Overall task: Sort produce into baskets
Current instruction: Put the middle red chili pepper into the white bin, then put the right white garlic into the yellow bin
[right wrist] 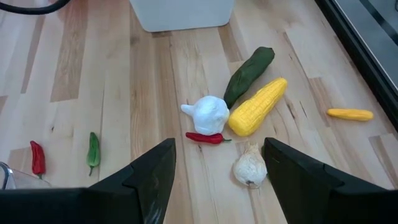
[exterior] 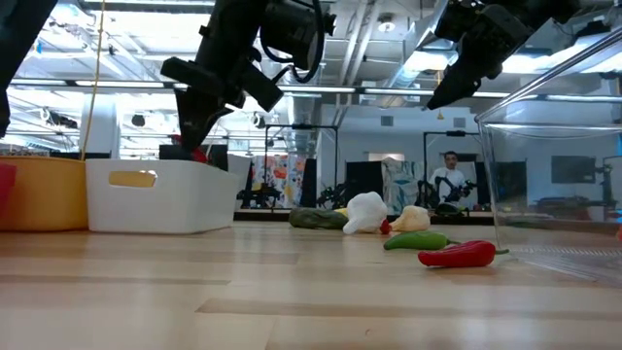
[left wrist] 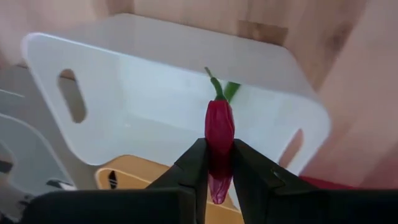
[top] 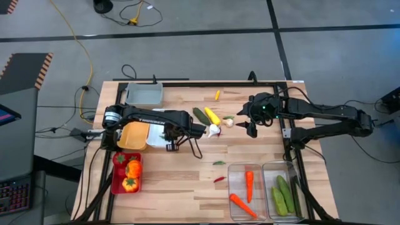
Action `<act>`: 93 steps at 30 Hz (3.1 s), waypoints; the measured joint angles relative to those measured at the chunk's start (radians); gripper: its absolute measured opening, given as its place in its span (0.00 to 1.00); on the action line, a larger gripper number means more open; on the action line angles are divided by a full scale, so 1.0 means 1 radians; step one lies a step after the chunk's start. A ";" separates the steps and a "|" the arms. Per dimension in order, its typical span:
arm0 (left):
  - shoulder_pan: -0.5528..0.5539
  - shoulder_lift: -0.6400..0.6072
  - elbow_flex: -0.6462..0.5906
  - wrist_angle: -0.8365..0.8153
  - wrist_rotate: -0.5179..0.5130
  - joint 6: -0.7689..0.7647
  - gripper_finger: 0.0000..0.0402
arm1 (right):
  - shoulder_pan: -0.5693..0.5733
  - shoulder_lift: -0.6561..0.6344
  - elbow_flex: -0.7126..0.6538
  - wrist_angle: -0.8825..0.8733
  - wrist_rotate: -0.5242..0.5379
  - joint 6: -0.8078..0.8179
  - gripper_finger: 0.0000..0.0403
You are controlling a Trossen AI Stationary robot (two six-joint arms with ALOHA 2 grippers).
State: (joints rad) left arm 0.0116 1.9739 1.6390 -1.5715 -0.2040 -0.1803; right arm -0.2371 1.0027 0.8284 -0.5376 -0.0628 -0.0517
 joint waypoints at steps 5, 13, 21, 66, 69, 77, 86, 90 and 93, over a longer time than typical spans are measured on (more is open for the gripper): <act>0.000 0.000 -0.006 -0.001 0.018 0.022 0.20 | 0.000 0.000 0.000 0.000 0.000 0.000 0.67; 0.002 0.000 -0.007 0.000 -0.029 0.085 0.33 | 0.000 0.000 0.000 0.000 0.000 0.000 0.67; 0.004 -0.068 -0.006 0.000 -0.124 0.153 0.32 | 0.000 0.000 0.000 0.001 0.000 0.000 0.67; -0.060 -1.149 -0.980 0.997 -0.193 -0.043 0.30 | -0.001 0.000 0.000 0.010 0.067 0.032 0.90; -0.060 -1.149 -1.011 1.070 -0.193 -0.026 0.30 | -0.001 0.000 0.000 0.042 0.105 0.032 0.97; -0.060 -1.143 -1.061 1.237 -0.194 0.015 0.30 | 0.027 0.042 0.001 0.138 0.112 0.044 0.96; -0.060 -1.143 -1.062 1.234 -0.196 0.014 0.30 | 0.087 0.279 0.001 0.142 0.111 0.003 0.96; -0.060 -1.143 -1.062 1.233 -0.197 0.018 0.30 | 0.086 0.372 0.001 0.153 0.113 0.000 0.96; -0.060 -1.143 -1.062 1.233 -0.199 0.016 0.30 | 0.074 0.439 0.001 0.163 0.134 0.006 0.96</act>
State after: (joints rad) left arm -0.0483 0.8307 0.5774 -0.3386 -0.4029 -0.1639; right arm -0.1633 1.4422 0.8291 -0.3742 0.0713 -0.0460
